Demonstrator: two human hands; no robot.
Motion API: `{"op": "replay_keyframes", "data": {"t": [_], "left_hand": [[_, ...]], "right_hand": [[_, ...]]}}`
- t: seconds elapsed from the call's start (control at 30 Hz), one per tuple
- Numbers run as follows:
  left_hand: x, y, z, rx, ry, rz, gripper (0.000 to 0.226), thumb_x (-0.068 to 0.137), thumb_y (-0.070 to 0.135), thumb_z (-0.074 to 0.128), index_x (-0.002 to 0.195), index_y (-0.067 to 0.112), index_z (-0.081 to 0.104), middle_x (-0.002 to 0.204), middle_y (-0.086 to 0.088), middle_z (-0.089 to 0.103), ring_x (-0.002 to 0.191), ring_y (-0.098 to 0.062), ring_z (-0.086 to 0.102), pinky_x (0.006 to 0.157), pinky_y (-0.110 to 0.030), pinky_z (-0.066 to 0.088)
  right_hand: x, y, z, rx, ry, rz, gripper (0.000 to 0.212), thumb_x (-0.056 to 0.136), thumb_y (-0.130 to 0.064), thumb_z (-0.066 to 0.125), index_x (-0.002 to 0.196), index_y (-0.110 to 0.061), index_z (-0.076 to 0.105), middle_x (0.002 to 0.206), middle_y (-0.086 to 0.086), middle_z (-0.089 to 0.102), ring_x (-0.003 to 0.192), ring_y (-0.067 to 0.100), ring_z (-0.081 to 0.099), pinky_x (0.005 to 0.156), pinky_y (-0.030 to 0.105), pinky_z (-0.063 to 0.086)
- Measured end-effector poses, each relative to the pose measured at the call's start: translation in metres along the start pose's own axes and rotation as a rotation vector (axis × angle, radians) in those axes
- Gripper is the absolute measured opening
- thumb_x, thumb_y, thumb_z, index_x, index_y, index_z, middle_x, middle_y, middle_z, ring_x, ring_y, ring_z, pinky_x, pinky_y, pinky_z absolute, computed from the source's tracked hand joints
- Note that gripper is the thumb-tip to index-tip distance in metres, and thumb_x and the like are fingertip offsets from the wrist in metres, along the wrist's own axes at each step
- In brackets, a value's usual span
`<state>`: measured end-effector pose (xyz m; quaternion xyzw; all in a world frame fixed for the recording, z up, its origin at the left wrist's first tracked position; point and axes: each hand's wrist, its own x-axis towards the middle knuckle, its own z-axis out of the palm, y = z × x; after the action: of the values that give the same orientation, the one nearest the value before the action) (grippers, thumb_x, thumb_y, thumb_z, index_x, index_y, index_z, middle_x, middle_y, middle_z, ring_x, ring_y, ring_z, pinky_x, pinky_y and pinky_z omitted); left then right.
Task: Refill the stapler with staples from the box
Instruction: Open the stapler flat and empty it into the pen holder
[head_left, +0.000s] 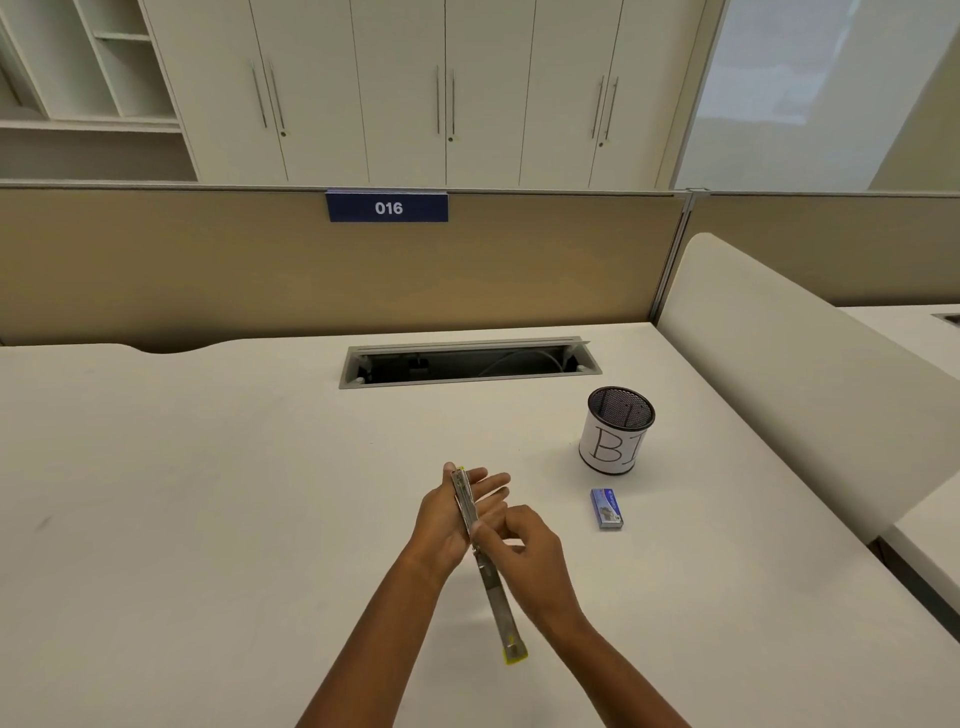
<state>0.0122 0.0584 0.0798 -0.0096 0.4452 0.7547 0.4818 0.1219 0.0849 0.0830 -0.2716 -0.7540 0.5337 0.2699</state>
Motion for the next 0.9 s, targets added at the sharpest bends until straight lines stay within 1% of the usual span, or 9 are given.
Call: {"op": "replay_keyframes", "data": {"t": [0.07, 0.1, 0.23, 0.33, 0.43, 0.53, 0.67, 0.83, 0.9], "left_hand": [[0.0, -0.001, 0.001, -0.016, -0.022, 0.004, 0.049, 0.101, 0.037, 0.023, 0.085, 0.003, 0.054, 0.082, -0.018, 0.072, 0.11, -0.035, 0.051, 0.093, -0.045, 0.04], [0.0, -0.002, 0.001, -0.032, -0.03, 0.004, 0.049, 0.1, 0.036, 0.023, 0.085, 0.003, 0.055, 0.085, -0.019, 0.072, 0.113, -0.035, 0.05, 0.093, -0.044, 0.04], [-0.002, -0.001, 0.001, -0.086, -0.049, 0.006, 0.05, 0.1, 0.036, 0.024, 0.082, 0.003, 0.057, 0.122, -0.024, 0.055, 0.127, -0.037, 0.043, 0.104, -0.045, 0.033], [-0.003, -0.002, 0.001, -0.113, -0.061, -0.001, 0.051, 0.1, 0.037, 0.023, 0.081, 0.004, 0.058, 0.129, -0.023, 0.052, 0.133, -0.036, 0.038, 0.112, -0.044, 0.025], [-0.004, -0.003, -0.001, -0.152, -0.068, -0.013, 0.05, 0.1, 0.037, 0.023, 0.081, 0.004, 0.057, 0.138, -0.024, 0.047, 0.135, -0.036, 0.036, 0.115, -0.045, 0.021], [-0.005, -0.003, -0.003, -0.185, -0.073, -0.027, 0.049, 0.1, 0.036, 0.024, 0.083, 0.005, 0.057, 0.14, -0.024, 0.045, 0.134, -0.035, 0.037, 0.113, -0.043, 0.024], [-0.007, -0.003, -0.001, -0.227, -0.108, -0.07, 0.047, 0.1, 0.036, 0.025, 0.089, 0.004, 0.057, 0.138, -0.022, 0.046, 0.134, -0.035, 0.038, 0.105, -0.042, 0.03], [-0.006, -0.006, -0.003, -0.289, -0.144, -0.1, 0.052, 0.1, 0.038, 0.02, 0.094, 0.002, 0.058, 0.102, -0.018, 0.066, 0.134, -0.036, 0.037, 0.102, -0.043, 0.031], [-0.006, -0.007, -0.002, -0.33, -0.14, -0.119, 0.054, 0.1, 0.037, 0.019, 0.093, 0.0, 0.058, 0.11, -0.02, 0.064, 0.134, -0.037, 0.036, 0.101, -0.045, 0.032]], "right_hand": [[0.003, -0.001, 0.0, 0.044, -0.02, 0.145, 0.012, 0.086, -0.015, 0.06, 0.074, -0.017, 0.057, 0.081, 0.0, 0.059, 0.076, 0.009, 0.057, 0.056, 0.005, 0.047], [0.003, -0.001, -0.002, 0.057, -0.043, 0.191, 0.006, 0.086, -0.014, 0.06, 0.081, -0.015, 0.057, 0.084, -0.001, 0.059, 0.079, 0.011, 0.057, 0.055, 0.006, 0.047], [0.004, -0.003, -0.004, 0.081, -0.124, 0.354, 0.015, 0.088, -0.018, 0.056, 0.099, -0.018, 0.047, 0.087, -0.005, 0.056, 0.082, 0.011, 0.055, 0.062, 0.014, 0.044], [0.005, -0.004, -0.003, 0.084, -0.175, 0.467, 0.012, 0.09, -0.021, 0.052, 0.099, -0.016, 0.048, 0.09, 0.002, 0.059, 0.08, 0.014, 0.056, 0.067, 0.02, 0.046], [0.006, -0.005, -0.005, 0.098, -0.208, 0.507, 0.008, 0.091, -0.02, 0.05, 0.087, -0.014, 0.054, 0.082, 0.004, 0.062, 0.069, 0.013, 0.059, 0.064, 0.02, 0.05], [0.009, -0.004, -0.008, 0.111, -0.211, 0.496, 0.017, 0.089, -0.018, 0.051, 0.073, -0.016, 0.056, 0.073, 0.003, 0.062, 0.062, 0.014, 0.061, 0.059, 0.02, 0.051], [0.01, 0.001, -0.008, 0.093, -0.157, 0.456, 0.018, 0.088, -0.017, 0.053, 0.071, -0.015, 0.055, 0.069, 0.003, 0.063, 0.054, 0.011, 0.059, 0.049, 0.016, 0.048], [0.008, 0.007, -0.011, -0.079, -0.015, 0.236, 0.013, 0.084, -0.015, 0.059, 0.074, -0.013, 0.052, 0.066, 0.003, 0.061, 0.053, 0.011, 0.056, 0.046, 0.012, 0.044], [0.009, 0.006, -0.014, -0.219, 0.019, 0.137, 0.013, 0.083, -0.014, 0.06, 0.076, -0.013, 0.049, 0.069, 0.004, 0.06, 0.058, 0.016, 0.056, 0.051, 0.016, 0.041]]}}
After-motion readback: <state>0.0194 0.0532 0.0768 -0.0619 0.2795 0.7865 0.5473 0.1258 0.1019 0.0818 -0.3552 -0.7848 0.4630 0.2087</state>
